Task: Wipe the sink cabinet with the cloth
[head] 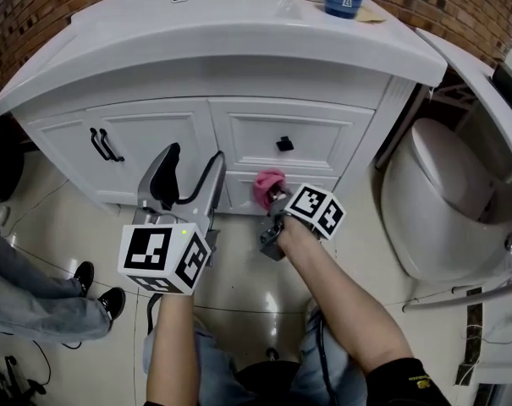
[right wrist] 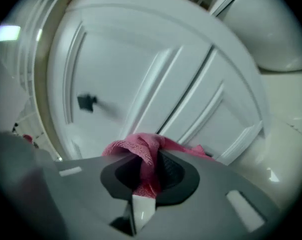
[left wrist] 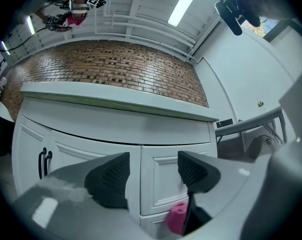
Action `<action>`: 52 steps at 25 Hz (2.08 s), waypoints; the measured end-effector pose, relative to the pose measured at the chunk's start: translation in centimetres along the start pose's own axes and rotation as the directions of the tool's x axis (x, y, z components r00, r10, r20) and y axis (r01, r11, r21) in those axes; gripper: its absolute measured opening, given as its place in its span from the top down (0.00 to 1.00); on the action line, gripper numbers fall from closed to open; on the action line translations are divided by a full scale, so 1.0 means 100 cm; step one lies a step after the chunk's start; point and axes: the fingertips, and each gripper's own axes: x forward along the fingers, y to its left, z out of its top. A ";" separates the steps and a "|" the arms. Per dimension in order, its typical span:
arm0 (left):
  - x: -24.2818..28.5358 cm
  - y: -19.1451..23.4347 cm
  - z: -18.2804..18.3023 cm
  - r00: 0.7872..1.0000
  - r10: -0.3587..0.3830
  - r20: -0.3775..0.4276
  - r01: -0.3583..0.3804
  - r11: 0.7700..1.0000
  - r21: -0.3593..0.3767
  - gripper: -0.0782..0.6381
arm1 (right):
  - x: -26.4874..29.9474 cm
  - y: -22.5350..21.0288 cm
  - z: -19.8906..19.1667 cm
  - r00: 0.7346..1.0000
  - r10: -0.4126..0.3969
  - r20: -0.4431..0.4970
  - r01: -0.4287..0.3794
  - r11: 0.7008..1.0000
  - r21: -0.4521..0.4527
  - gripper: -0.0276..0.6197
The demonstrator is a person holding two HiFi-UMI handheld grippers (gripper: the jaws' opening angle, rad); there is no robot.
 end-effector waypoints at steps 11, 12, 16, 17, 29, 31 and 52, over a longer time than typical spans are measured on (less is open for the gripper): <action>0.010 0.008 -0.010 0.999 0.021 -0.046 -0.019 0.999 0.047 0.47 | 0.069 0.036 -0.087 0.972 0.160 -0.170 -0.161 0.987 0.013 0.88; 0.011 0.007 -0.010 0.999 0.018 -0.045 -0.016 0.999 0.043 0.47 | 0.066 0.034 -0.082 0.973 0.152 -0.173 -0.152 0.988 0.012 0.88; 0.018 -0.005 -0.009 0.999 -0.010 -0.033 0.011 1.000 0.024 0.47 | 0.043 0.017 -0.051 0.982 0.095 -0.160 -0.095 0.995 0.013 0.88; 0.019 -0.009 -0.008 0.999 -0.017 -0.029 0.018 0.999 0.029 0.47 | 0.034 0.010 -0.039 0.985 0.071 -0.155 -0.072 0.997 -0.001 0.88; 0.017 -0.013 0.000 1.000 0.003 0.006 -0.003 0.999 0.054 0.46 | -0.075 -0.091 0.096 0.950 -0.281 0.137 0.291 0.955 -0.062 0.88; 0.016 -0.009 -0.002 1.000 0.008 0.001 -0.008 0.999 0.048 0.46 | -0.069 -0.089 0.086 0.953 -0.267 0.142 0.271 0.962 -0.014 0.88; 0.020 0.001 -0.015 0.998 0.032 -0.047 -0.028 0.996 0.090 0.45 | 0.050 -0.017 -0.064 0.984 0.040 -0.173 -0.029 0.997 0.066 0.88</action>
